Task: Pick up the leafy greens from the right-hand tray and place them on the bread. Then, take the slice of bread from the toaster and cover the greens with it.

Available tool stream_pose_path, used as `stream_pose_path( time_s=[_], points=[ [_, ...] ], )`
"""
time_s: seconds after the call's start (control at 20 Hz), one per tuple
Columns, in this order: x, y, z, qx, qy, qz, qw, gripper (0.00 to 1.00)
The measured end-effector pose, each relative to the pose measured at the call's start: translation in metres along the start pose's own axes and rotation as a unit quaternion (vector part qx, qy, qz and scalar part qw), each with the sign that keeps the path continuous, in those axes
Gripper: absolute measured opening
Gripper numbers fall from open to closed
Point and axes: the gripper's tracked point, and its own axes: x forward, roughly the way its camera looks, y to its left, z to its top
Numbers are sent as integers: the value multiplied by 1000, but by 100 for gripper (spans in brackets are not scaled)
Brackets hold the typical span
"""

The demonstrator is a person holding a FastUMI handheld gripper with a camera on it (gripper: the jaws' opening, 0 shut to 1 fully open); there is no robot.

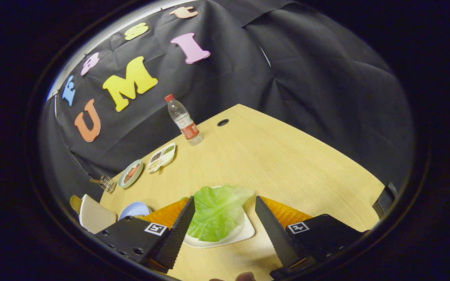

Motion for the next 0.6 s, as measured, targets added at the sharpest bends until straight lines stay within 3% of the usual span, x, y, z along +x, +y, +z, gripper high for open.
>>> stream_pose_path(
  time_s=[0.15, 0.4, 0.45, 0.55, 0.6],
  points=[
    [13, -7, -2, 44, 13, -3, 999, 96],
    [44, -9, 4, 67, 13, -12, 998, 91],
    [48, -11, 3, 74, 17, -11, 997, 74],
    [53, -9, 2, 85, 22, 1, 996, 72],
    [55, -12, 0, 86, 23, -4, 996, 61]
  ],
)
